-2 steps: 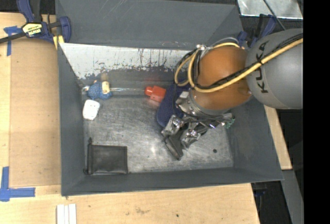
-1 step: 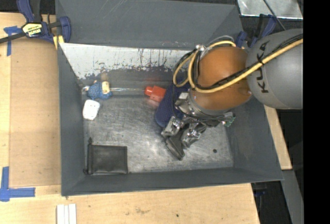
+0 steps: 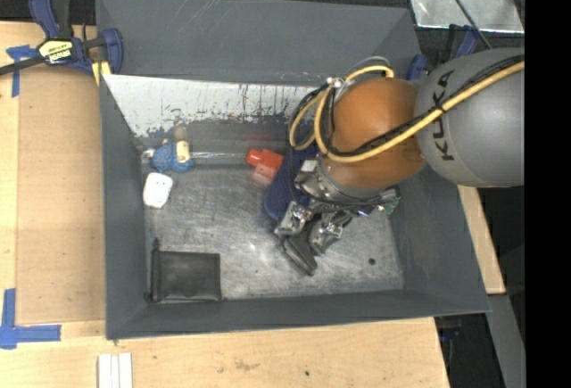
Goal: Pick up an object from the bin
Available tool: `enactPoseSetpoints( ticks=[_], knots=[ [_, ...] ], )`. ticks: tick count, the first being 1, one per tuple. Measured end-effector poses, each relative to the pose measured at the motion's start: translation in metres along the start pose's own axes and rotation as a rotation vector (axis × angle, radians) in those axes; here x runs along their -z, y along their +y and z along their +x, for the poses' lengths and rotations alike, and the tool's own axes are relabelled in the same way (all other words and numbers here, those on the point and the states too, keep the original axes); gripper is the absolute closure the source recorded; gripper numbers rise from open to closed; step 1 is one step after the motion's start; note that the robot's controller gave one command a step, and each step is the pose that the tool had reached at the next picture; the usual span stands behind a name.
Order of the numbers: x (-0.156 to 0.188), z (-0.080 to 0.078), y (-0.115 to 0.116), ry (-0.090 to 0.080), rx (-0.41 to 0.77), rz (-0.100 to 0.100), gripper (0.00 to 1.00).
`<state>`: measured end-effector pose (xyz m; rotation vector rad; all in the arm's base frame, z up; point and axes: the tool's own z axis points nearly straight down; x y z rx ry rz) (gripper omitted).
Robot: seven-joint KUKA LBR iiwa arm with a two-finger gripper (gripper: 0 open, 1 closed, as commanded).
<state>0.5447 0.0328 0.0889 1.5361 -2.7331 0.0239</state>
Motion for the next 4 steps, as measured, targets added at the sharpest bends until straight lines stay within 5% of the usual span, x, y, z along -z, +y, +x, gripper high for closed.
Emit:
enactPoseSetpoints(
  ticks=[3, 4],
  knots=[
    [0.000, -0.004, 0.001, -0.004, 0.122, 0.002, 1.00],
    [0.111, 0.040, -0.006, -0.014, 0.089, -0.007, 1.00]
  ],
)
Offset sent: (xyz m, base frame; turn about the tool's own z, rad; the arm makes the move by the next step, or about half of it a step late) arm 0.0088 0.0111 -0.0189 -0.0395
